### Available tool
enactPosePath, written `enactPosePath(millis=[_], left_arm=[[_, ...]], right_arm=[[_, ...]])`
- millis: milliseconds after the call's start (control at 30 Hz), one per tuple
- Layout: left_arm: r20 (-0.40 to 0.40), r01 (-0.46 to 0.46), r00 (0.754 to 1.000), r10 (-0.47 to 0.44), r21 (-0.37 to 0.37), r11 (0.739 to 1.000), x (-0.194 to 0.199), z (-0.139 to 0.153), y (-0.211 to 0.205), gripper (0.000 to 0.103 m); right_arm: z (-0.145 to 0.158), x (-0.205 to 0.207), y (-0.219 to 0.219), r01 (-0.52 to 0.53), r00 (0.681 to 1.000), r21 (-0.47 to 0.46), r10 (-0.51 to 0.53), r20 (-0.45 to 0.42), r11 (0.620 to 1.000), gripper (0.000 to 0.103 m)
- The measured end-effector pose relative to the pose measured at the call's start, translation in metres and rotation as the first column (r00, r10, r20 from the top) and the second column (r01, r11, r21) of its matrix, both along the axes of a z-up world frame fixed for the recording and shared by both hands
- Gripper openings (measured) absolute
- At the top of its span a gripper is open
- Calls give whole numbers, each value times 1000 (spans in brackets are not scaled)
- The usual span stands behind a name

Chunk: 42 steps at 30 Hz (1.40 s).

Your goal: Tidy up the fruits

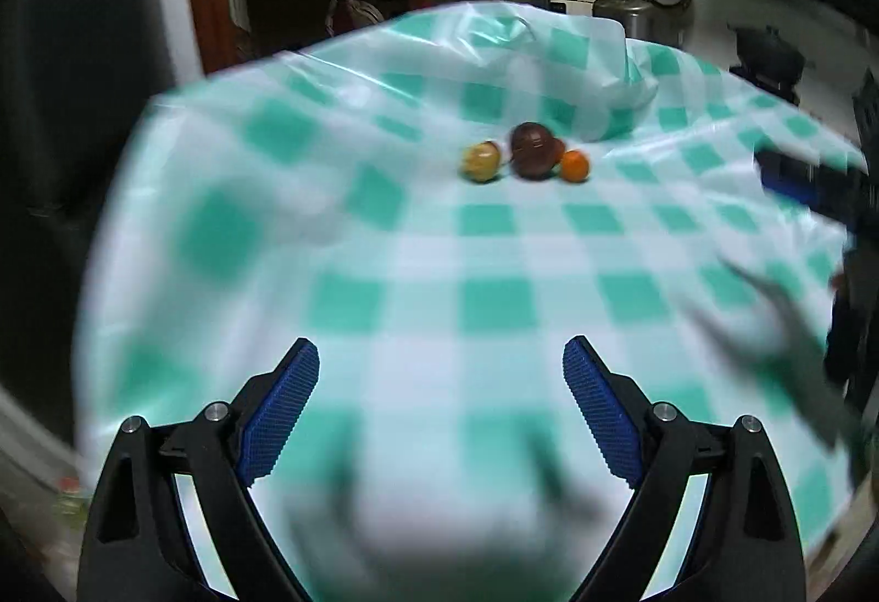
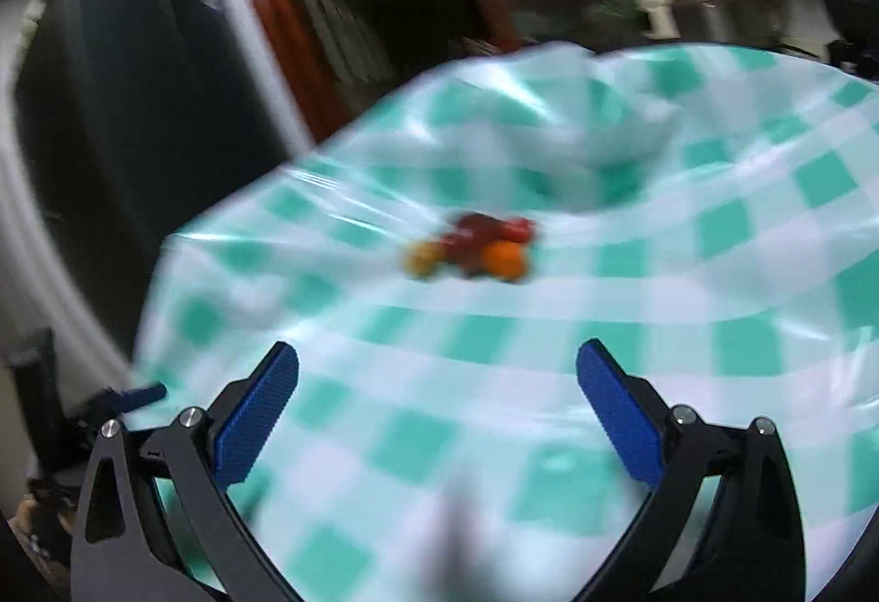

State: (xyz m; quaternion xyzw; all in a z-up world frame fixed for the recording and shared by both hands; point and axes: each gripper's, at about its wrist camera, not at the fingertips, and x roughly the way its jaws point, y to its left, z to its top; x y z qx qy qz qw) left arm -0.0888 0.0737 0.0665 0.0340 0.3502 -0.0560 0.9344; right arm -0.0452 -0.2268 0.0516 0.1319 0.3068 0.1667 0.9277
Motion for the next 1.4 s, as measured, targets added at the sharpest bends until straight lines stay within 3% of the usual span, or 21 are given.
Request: enactPosePath(millis=[167,267,400,467,567,633,933,1067,1200,1233,1267,1300,1400], left_arm=[[-37,-4,999,-1,-135,991,78,-37,-34,88],[-53,-3,999,-6,-164,986,112,-42,-47,88],[-50,-3,999,-6,-176,984,140,-38,-46,88],[-63,-19,998,5,-223,975,154,-40,-39,88],[-124,-74,992,38,-302,950,171,-49,-26,88],[-161,-126,984,78,-316,940,175,-54,-20,88],[-138,-122,987,80,-330,936,174,-53,-19,88],[-128,-128,988,90,-332,935,173,-52,-19,88],[-123,-127,988,91,-333,934,172,-52,-19,88],[-122,-129,988,93,-334,934,172,-52,-19,88],[-121,-129,988,93,-335,934,172,-52,-18,88],[-120,-129,988,94,-335,933,171,-52,-18,88],[-118,-129,989,94,-336,933,170,-52,-17,88]], right_arm=[[-43,55,-9,36,991,-101,-49,-122,994,102],[-54,77,0,16,988,-146,-38,-150,989,102],[-67,105,6,-6,980,-167,-28,-198,986,102],[-68,116,7,-13,979,-150,-18,-204,989,102],[-72,140,12,-31,977,-171,-6,-212,985,102],[-74,152,18,-45,974,-180,3,-226,983,101],[-92,214,60,-122,958,-303,33,-284,945,79],[-100,230,77,-170,948,-345,58,-313,923,64],[-101,240,85,-184,949,-369,67,-308,911,59],[-101,241,87,-188,950,-373,73,-302,909,55],[-100,242,88,-194,951,-370,82,-298,908,43],[-100,240,89,-194,953,-372,84,-292,908,40],[-95,229,80,-158,962,-348,64,-267,924,39]])
